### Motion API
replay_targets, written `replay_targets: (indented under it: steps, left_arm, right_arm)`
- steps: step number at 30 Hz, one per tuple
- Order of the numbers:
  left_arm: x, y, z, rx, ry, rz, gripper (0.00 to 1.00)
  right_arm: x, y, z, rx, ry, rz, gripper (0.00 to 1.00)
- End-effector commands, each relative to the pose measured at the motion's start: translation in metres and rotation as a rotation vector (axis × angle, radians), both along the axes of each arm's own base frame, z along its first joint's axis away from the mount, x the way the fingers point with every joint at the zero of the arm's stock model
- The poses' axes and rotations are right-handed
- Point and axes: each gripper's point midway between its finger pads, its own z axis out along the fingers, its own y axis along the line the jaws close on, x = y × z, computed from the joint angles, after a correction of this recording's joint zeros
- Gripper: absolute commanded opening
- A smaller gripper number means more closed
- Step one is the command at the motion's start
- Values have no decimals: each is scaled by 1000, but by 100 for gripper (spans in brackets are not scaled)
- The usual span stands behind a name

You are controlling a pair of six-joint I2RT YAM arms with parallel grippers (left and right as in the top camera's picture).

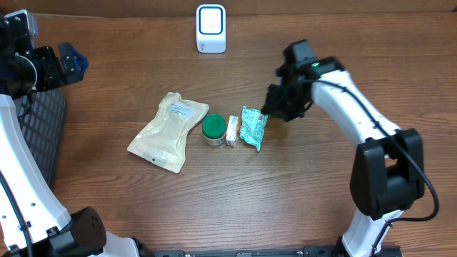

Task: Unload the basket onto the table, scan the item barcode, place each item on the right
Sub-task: 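Release the Kleenex pack and lift the right gripper away, then lower the right gripper onto the light-green wrapped pack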

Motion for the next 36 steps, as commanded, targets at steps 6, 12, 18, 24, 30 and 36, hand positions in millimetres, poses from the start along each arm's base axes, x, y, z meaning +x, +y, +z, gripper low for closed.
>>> replay_targets:
  steps: [6, 12, 18, 24, 30, 36]
  left_arm:
    - [1, -1, 0, 11, 1, -14, 100]
    - [1, -1, 0, 11, 1, -14, 100]
    - [1, -1, 0, 11, 1, -14, 100]
    - [1, -1, 0, 11, 1, -14, 100]
    - [1, -1, 0, 11, 1, -14, 100]
    - [2, -1, 0, 11, 1, -14, 100]
  right_arm:
    - [-27, 24, -25, -46, 58, -69, 15]
    - [-42, 37, -34, -50, 72, -30, 14]
    - [-57, 40, -56, -62, 90, -48, 13]
    - [-68, 33, -73, -74, 121, -73, 14]
    - [-62, 10, -75, -119, 118, -81, 18]
    - [-37, -45, -68, -263, 31, 25, 25]
